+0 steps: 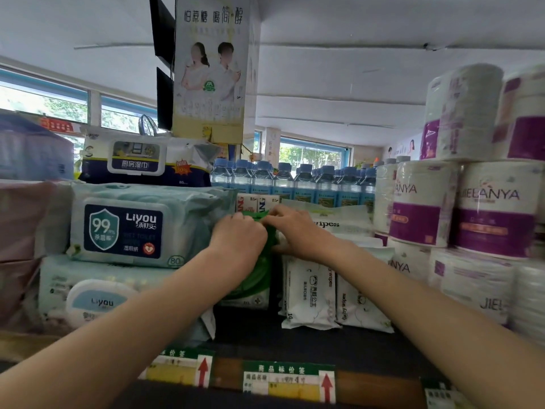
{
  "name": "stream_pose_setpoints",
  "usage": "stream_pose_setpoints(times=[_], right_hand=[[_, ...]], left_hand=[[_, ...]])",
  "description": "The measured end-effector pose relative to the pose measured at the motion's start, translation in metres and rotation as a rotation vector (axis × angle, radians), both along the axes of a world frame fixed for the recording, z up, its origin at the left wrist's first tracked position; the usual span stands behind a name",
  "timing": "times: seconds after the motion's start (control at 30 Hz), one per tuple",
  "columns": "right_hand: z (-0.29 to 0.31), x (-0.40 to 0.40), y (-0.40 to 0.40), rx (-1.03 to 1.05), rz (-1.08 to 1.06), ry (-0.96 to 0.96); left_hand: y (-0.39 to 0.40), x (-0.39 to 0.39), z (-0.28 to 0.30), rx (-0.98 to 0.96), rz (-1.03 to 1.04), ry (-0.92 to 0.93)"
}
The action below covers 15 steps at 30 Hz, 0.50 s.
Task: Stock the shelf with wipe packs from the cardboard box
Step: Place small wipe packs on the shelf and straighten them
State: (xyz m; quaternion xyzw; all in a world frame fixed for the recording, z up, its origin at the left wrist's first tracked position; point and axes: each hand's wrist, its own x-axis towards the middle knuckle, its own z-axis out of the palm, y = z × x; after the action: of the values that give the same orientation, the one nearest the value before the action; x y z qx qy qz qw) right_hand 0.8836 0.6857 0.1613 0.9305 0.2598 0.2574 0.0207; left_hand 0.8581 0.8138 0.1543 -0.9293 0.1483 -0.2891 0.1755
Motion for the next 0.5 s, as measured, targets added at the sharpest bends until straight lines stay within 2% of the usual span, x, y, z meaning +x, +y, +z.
stream_pose_setpoints(times=[0.1, 0.17, 0.2, 0.3, 0.37, 0.5], right_hand=[[0.005, -0.01, -0.01, 0.133, 0.015, -0.001], [0.003, -0.023, -0.011, 0.181, 0.026, -0.023], [-0.002, -0.03, -0.011, 0.141, 0.023, -0.035], [-0.026, -0.045, -0.01, -0.194, -0.028, -0.057], [-0.04, -0.049, -0.009, -0.342, -0.073, -0.054], [-0.045, -0.046, -0.008, -0.403, -0.114, -0.08]], left_hand=[[0.01, -0.024, -0.018, 0.2, -0.021, 0.11], [0.015, -0.032, -0.027, 0.263, -0.003, 0.156], [0.017, -0.034, -0.029, 0.263, -0.001, 0.155], [0.016, -0.035, -0.033, 0.251, 0.011, 0.134], [0.013, -0.034, -0.035, 0.263, 0.04, 0.124], [0.005, -0.033, -0.04, 0.283, 0.09, 0.127]])
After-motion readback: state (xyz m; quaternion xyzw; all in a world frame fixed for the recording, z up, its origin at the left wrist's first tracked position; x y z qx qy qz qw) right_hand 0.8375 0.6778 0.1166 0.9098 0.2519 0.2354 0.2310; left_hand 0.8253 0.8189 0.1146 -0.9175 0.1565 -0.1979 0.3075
